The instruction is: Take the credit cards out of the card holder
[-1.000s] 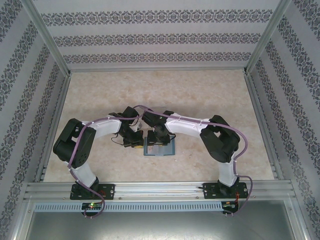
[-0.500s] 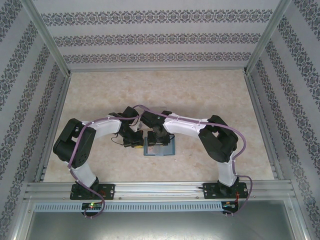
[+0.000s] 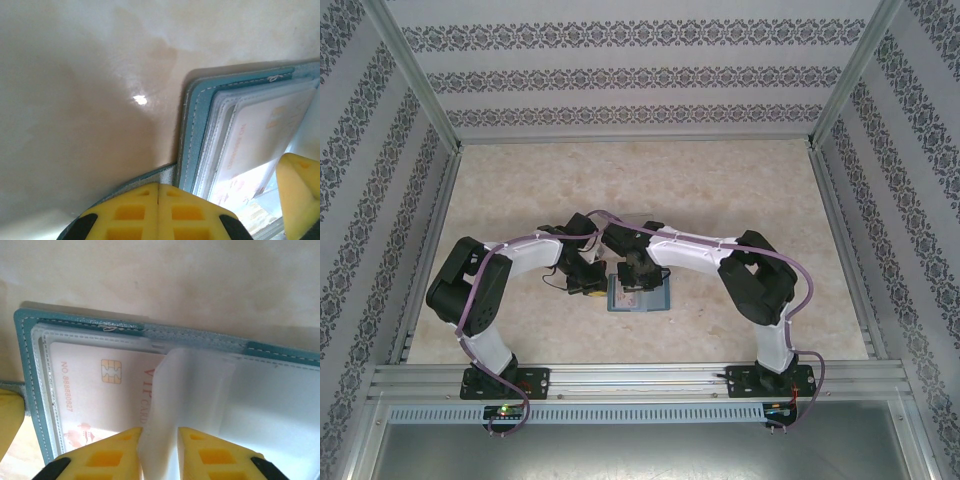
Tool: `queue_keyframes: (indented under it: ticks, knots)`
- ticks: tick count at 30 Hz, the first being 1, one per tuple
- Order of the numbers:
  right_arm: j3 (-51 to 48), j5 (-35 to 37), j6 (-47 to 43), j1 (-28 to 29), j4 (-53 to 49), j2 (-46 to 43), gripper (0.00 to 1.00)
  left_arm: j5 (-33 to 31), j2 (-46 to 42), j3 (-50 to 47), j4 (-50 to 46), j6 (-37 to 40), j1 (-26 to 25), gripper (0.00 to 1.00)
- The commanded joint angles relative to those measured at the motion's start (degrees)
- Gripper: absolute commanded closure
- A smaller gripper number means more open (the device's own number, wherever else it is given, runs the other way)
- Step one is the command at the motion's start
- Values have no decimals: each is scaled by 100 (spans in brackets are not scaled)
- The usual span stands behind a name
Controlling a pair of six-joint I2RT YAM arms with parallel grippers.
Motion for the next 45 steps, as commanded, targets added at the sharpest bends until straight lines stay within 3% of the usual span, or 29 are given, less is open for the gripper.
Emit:
queue_keyframes:
  ticks: [1,7,21,37,45]
  knots:
    - [90,227,-40,35,-294,-277,76,-103,119,-5,-149,151,-71,100]
    - [74,442,-120,-26,-538,-450,76,-113,136,53,-202,169,-71,100]
    - [-459,587,-257,-311,-596,-756,66,-174,102,182,-354,178,-71,100]
    - [-647,714,-413,-343,-536,-345,37,-210,49,219,-389,121,-63,100]
    - [-726,825,-405,-343,-568,-176,36,-211,55,206,-394,135,-67,100]
